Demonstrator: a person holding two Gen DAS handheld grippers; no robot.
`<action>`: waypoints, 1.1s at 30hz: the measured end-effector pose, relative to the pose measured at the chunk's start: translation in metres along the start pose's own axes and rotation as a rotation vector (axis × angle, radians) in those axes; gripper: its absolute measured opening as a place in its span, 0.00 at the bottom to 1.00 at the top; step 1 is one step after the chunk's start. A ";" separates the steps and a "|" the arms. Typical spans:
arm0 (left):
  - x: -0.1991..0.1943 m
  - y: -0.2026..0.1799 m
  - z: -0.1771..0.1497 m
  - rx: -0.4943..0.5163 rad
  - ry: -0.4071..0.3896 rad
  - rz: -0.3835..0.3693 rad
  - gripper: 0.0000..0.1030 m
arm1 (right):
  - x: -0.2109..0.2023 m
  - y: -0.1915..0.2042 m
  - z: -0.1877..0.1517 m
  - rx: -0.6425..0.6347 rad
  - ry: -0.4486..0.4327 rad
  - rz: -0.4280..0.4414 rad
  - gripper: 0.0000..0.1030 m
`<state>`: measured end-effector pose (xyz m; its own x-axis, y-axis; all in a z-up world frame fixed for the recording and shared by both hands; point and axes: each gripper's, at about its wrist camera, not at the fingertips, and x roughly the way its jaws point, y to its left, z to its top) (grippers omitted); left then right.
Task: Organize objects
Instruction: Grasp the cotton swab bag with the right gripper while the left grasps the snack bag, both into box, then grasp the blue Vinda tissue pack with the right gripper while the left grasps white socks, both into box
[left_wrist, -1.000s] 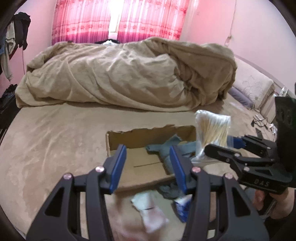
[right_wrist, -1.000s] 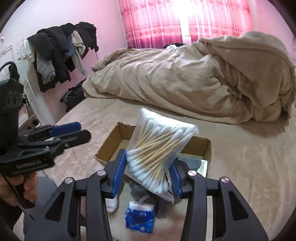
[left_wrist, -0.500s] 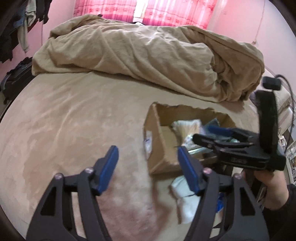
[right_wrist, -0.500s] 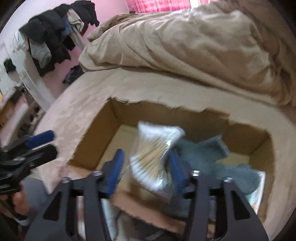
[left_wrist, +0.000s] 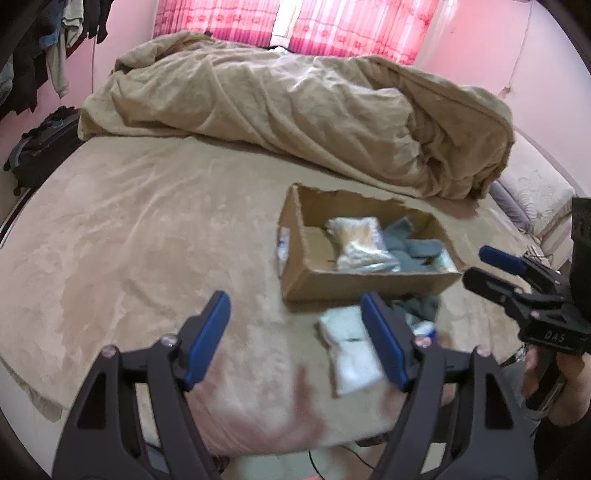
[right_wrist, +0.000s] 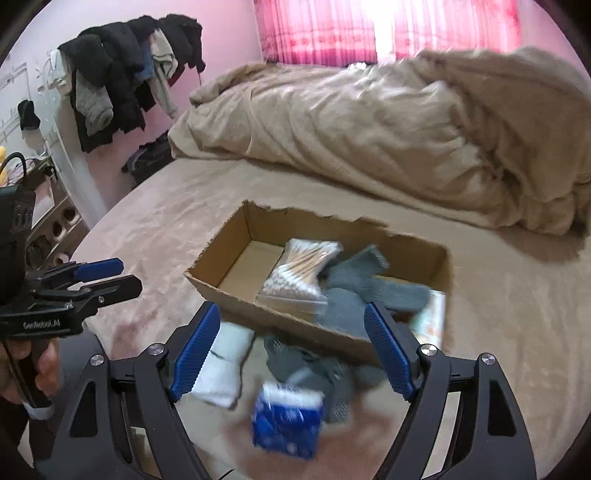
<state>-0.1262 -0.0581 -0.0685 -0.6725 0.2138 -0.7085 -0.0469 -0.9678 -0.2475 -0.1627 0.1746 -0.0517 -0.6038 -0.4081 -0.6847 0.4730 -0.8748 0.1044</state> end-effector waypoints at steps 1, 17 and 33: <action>-0.009 -0.007 -0.002 0.007 -0.008 -0.006 0.74 | -0.011 0.000 -0.002 0.002 -0.012 -0.005 0.81; -0.041 -0.060 -0.048 0.048 -0.005 -0.007 0.78 | -0.089 0.000 -0.046 0.059 -0.046 -0.050 0.81; 0.037 -0.039 -0.093 0.004 0.089 0.014 0.78 | -0.006 0.006 -0.093 0.061 0.096 -0.041 0.81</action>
<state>-0.0810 0.0001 -0.1465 -0.6052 0.2106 -0.7677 -0.0405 -0.9713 -0.2346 -0.0967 0.1963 -0.1139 -0.5561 -0.3471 -0.7551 0.4075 -0.9058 0.1163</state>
